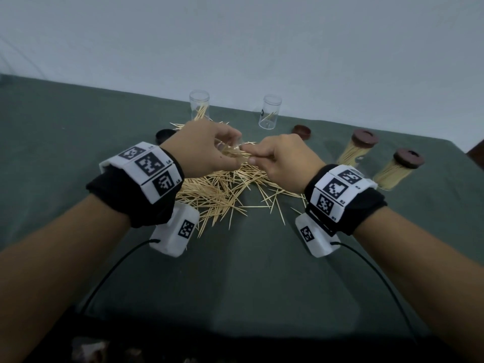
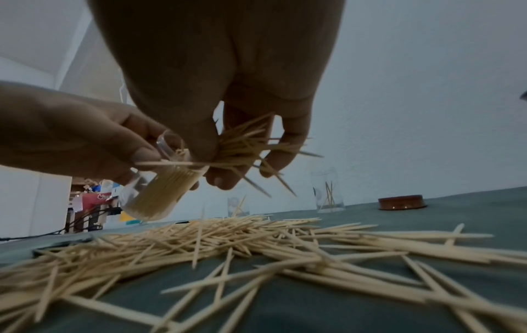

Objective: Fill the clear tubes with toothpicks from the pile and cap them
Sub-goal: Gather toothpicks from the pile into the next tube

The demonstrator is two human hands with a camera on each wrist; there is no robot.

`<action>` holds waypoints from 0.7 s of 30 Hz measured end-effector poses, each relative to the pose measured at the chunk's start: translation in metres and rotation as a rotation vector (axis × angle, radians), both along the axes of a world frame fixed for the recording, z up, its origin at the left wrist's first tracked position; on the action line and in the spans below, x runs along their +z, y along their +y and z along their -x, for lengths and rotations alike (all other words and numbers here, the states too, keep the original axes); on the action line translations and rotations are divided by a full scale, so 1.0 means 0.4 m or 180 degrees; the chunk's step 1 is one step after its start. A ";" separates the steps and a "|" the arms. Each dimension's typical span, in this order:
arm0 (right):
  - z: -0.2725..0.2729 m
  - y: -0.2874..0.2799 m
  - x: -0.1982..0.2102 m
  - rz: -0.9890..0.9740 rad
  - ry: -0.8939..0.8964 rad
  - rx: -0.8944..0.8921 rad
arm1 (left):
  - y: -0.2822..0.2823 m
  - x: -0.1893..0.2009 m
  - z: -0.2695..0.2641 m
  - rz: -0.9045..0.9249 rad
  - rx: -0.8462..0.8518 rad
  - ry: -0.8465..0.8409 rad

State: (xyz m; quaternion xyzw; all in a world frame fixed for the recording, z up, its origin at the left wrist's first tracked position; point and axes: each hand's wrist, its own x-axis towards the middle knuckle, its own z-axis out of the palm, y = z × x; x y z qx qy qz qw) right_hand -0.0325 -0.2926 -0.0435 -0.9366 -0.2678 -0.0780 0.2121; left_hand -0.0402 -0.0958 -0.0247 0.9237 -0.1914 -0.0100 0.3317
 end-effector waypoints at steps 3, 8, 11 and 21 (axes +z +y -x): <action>0.002 -0.001 0.000 0.0017 -0.0028 0.0017 | -0.003 -0.001 -0.001 0.0039 -0.0020 0.0015; 0.002 -0.005 0.024 -0.0017 0.0236 -0.0144 | -0.008 -0.007 -0.001 0.0012 -0.0023 0.0011; 0.001 -0.010 0.031 -0.0143 0.0332 -0.0279 | -0.009 -0.007 0.000 0.0053 -0.0013 0.0024; 0.008 0.000 0.033 -0.0123 0.0287 -0.0358 | -0.007 -0.011 -0.002 0.0078 -0.0098 0.0053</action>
